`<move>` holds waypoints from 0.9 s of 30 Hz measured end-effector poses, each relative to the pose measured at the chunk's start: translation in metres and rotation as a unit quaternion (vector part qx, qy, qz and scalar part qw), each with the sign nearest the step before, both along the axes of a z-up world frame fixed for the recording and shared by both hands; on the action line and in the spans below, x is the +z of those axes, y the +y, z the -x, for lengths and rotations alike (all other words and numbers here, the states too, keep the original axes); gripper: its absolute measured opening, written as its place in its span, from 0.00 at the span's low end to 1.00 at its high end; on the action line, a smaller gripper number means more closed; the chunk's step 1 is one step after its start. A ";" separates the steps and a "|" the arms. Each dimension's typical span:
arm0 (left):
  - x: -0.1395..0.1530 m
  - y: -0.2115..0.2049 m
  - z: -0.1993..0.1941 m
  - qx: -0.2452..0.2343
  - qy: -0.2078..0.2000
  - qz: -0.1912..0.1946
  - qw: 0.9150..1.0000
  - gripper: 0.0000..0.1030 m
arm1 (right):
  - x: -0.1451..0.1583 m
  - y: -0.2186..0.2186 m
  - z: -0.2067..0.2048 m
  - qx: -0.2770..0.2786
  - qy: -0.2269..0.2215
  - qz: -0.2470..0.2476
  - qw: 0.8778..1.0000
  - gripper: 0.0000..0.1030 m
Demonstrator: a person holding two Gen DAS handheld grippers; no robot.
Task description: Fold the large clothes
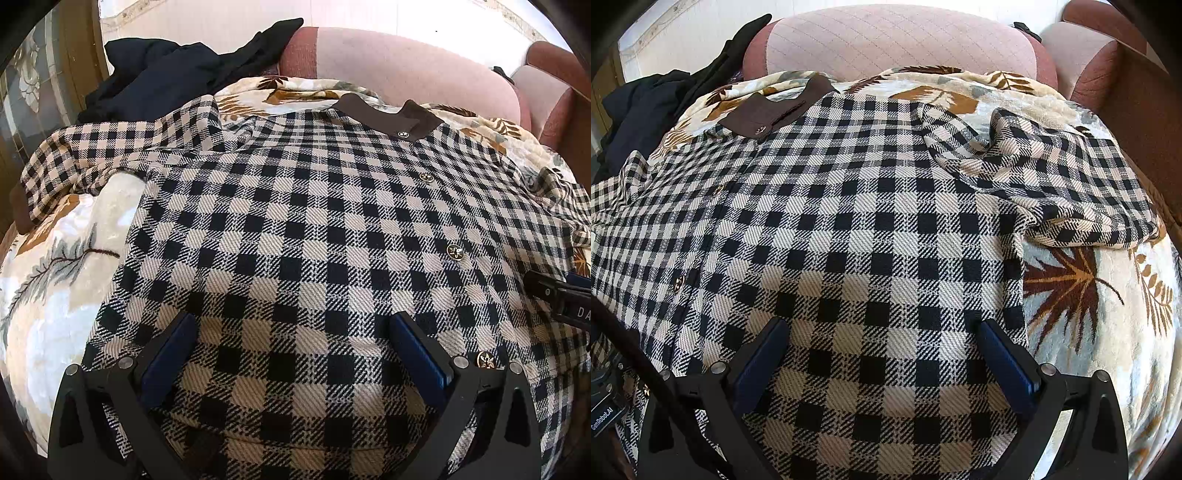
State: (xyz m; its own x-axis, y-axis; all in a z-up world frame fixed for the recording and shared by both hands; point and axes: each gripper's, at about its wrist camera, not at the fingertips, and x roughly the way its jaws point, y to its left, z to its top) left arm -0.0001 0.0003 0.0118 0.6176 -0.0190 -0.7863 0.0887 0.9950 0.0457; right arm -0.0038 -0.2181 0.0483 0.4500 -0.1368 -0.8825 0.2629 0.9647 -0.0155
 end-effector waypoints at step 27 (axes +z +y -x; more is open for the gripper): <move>-0.003 0.001 0.004 -0.001 -0.004 0.000 1.000 1.00 | 0.000 0.001 0.001 -0.001 0.000 0.000 1.000 1.00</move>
